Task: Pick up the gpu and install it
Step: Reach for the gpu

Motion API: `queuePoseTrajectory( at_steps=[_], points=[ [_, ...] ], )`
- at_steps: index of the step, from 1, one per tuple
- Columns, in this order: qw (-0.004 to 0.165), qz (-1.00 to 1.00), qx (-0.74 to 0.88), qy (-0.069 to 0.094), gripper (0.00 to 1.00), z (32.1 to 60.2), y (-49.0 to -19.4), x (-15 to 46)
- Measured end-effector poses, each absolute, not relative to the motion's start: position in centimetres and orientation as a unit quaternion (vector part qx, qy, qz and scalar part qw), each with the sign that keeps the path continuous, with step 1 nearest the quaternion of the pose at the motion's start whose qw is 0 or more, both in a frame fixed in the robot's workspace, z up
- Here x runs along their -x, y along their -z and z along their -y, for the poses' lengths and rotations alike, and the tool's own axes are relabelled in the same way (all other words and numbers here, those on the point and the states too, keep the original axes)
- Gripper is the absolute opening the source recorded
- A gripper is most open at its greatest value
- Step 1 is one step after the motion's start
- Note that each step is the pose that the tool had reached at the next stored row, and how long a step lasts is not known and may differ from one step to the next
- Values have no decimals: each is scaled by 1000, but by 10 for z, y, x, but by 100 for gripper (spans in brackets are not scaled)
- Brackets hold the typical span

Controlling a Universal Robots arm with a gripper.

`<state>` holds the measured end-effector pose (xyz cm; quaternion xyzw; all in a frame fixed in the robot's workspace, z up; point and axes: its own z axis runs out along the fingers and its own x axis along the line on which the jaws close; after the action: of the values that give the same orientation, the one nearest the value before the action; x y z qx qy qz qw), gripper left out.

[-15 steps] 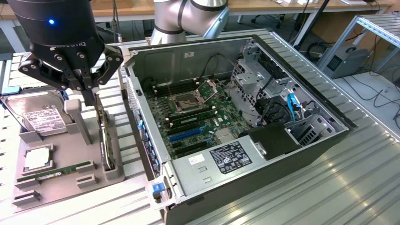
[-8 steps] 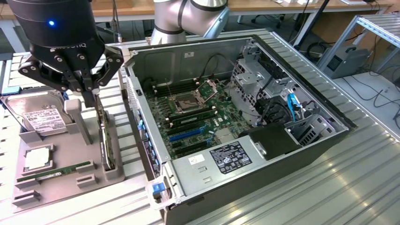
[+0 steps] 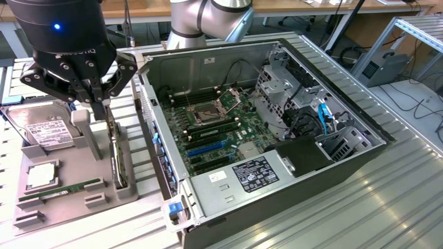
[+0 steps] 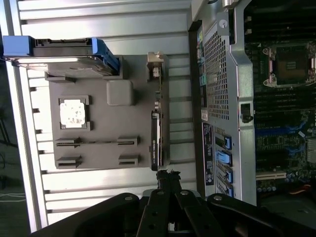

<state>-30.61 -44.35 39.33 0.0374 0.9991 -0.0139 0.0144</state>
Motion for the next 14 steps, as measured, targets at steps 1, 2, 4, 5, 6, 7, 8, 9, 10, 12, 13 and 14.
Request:
queuePoseTrajectory(
  at_steps=[1, 2, 4, 5, 6, 7, 8, 9, 10, 12, 13, 14],
  points=[
    [14, -999, -37, 14, 11, 444, -393, 306],
    [14, -999, -37, 15, 11, 444, -393, 306],
    [14, -999, -37, 16, 11, 445, -393, 306],
    [14, -999, -37, 16, 11, 445, -393, 306],
    [15, -999, -37, 16, 11, 446, -393, 306],
    [15, -999, -37, 16, 11, 446, -393, 306],
    [15, -999, -37, 17, 11, 446, -393, 306],
    [15, -999, -37, 17, 11, 446, -393, 306],
    [15, -999, -37, 17, 11, 447, -393, 306],
    [15, -999, -37, 17, 11, 447, -393, 306],
    [15, -999, -37, 17, 11, 448, -393, 306],
    [15, -999, -37, 17, 11, 448, -393, 306]
  ],
)
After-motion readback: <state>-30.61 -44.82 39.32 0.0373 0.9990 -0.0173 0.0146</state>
